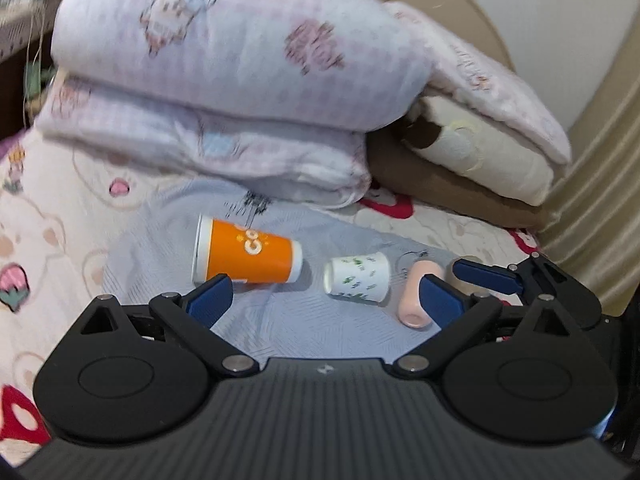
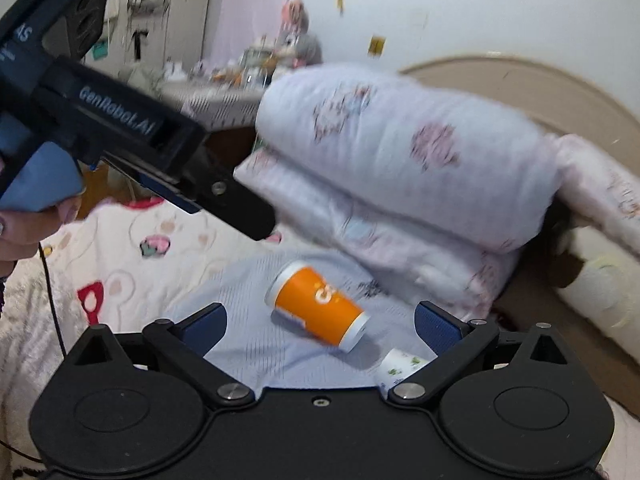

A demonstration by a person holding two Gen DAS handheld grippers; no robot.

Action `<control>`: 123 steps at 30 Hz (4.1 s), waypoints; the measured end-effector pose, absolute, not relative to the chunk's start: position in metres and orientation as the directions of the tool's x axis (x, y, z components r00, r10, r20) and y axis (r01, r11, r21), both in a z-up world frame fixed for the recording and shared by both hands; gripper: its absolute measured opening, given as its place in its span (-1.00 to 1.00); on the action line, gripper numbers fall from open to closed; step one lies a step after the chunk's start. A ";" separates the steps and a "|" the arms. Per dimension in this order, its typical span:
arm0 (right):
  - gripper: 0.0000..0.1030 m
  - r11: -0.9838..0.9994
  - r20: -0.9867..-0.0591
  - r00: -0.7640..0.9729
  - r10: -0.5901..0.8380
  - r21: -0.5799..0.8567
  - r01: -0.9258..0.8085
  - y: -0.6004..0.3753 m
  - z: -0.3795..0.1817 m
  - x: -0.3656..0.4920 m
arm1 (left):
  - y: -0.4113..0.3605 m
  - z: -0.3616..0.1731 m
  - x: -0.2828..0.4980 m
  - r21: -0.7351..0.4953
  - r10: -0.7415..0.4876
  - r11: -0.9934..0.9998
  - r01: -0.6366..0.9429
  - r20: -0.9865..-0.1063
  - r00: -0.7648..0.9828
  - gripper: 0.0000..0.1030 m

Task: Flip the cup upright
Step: 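Move the right tool to the orange cup's base while the left tool approaches its rim, then close the right gripper around the orange cup and tilt it upright, then lift the orange cup upright with the right gripper and carry it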

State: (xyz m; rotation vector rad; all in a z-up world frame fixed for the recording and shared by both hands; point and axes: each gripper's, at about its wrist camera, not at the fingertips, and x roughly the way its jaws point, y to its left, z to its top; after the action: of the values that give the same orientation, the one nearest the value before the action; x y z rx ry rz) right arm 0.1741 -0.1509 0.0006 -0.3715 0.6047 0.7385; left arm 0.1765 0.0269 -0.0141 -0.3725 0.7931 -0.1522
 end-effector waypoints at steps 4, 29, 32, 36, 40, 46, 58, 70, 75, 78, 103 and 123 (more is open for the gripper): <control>0.94 0.643 -0.698 0.511 0.502 -0.093 -0.760 -0.140 -0.023 0.195 | 0.038 -0.052 0.198 -0.444 -0.311 0.896 -0.023 -0.663 0.681 0.92; 0.86 0.267 -0.830 0.434 0.352 -0.355 -0.896 -0.056 -0.147 0.285 | 0.075 -0.178 0.254 -0.575 -0.329 0.782 -0.240 -0.708 0.625 0.80; 0.86 0.248 -0.822 0.444 0.357 -0.375 -0.893 -0.054 -0.152 0.290 | 0.073 -0.175 0.264 -0.540 -0.272 0.801 -0.256 -0.710 0.649 0.77; 0.86 0.244 -0.811 0.457 0.365 -0.390 -0.888 -0.055 -0.155 0.295 | 0.070 -0.179 0.273 -0.513 -0.238 0.818 -0.258 -0.711 0.662 0.76; 0.84 0.221 -0.827 0.427 0.366 -0.369 -0.903 -0.052 -0.160 0.302 | 0.075 -0.183 0.274 -0.524 -0.235 0.805 -0.278 -0.712 0.662 0.73; 0.53 0.237 -0.829 0.432 0.355 -0.367 -0.899 -0.045 -0.166 0.308 | 0.074 -0.186 0.274 -0.536 -0.253 0.799 -0.274 -0.713 0.654 0.73; 0.46 0.391 -0.826 0.419 0.376 -0.269 -0.880 -0.052 -0.152 0.305 | 0.078 -0.185 0.275 -0.608 -0.334 0.745 -0.274 -0.696 0.635 0.73; 0.45 0.565 -0.855 0.407 0.320 -0.173 -0.807 -0.063 -0.131 0.280 | 0.071 -0.167 0.265 -0.592 -0.375 0.778 -0.211 -0.707 0.600 0.73; 0.45 0.619 -0.874 0.394 0.284 -0.147 -0.771 -0.081 -0.120 0.254 | 0.061 -0.169 0.251 -0.621 -0.453 0.760 -0.194 -0.719 0.527 0.73; 0.44 0.634 -0.882 0.377 0.282 -0.124 -0.764 -0.087 -0.119 0.242 | 0.046 -0.171 0.237 -0.624 -0.491 0.764 -0.161 -0.725 0.482 0.73; 0.46 0.826 -0.898 0.126 0.421 0.322 -0.462 -0.185 -0.124 0.203 | 0.004 -0.174 0.228 -0.645 -0.593 0.764 -0.016 -0.712 0.376 0.36; 0.47 0.772 -0.890 0.181 0.419 0.244 -0.587 -0.174 -0.125 0.210 | -0.003 -0.178 0.233 -0.633 -0.602 0.773 0.043 -0.710 0.366 0.43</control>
State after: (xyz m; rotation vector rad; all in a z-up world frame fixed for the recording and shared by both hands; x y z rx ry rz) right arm 0.2101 -0.1737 -0.1246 -0.1660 1.1933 0.7149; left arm 0.2328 -0.0027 -0.1780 -0.5759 1.1310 -0.4444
